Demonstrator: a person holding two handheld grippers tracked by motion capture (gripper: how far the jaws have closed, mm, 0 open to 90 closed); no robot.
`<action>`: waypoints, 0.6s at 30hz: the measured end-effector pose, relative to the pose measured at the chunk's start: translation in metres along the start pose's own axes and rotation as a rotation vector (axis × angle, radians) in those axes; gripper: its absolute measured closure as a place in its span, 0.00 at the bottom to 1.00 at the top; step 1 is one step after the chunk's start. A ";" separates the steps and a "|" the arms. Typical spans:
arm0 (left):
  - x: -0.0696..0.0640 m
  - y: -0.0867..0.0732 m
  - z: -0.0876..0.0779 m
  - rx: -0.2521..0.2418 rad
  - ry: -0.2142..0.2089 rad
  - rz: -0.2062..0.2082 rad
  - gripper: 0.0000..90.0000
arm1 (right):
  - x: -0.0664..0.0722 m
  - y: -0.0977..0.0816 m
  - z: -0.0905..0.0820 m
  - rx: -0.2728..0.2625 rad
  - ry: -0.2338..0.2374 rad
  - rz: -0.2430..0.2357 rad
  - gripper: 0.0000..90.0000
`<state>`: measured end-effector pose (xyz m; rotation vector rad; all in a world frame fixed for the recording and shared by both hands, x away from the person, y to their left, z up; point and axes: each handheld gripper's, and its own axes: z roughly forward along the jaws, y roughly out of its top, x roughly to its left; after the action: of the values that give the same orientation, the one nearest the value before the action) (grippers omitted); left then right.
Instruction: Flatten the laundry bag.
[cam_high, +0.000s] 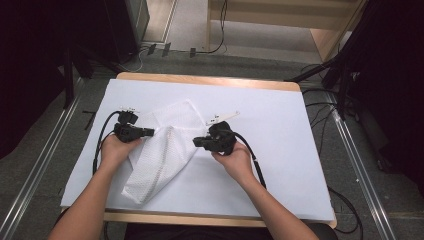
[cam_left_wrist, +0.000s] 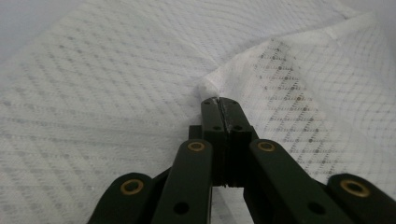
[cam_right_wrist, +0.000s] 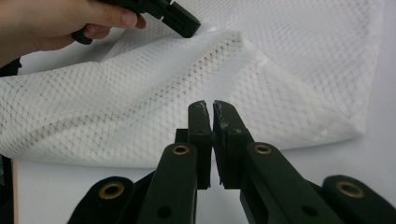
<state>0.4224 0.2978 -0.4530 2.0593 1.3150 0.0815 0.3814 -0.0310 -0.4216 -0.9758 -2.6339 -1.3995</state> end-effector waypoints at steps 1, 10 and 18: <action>-0.001 0.001 -0.001 -0.001 -0.010 -0.002 1.00 | -0.002 0.000 -0.001 -0.004 -0.003 0.000 0.97; -0.037 0.015 -0.028 -0.100 -0.121 0.047 1.00 | -0.017 -0.001 -0.014 -0.027 -0.041 0.031 0.97; -0.089 0.026 -0.031 -0.100 -0.162 0.187 1.00 | -0.027 -0.003 -0.021 -0.028 -0.073 0.049 0.97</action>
<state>0.3873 0.2341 -0.3884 2.0524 0.9996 0.0609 0.3962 -0.0620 -0.4187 -1.1071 -2.6281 -1.4209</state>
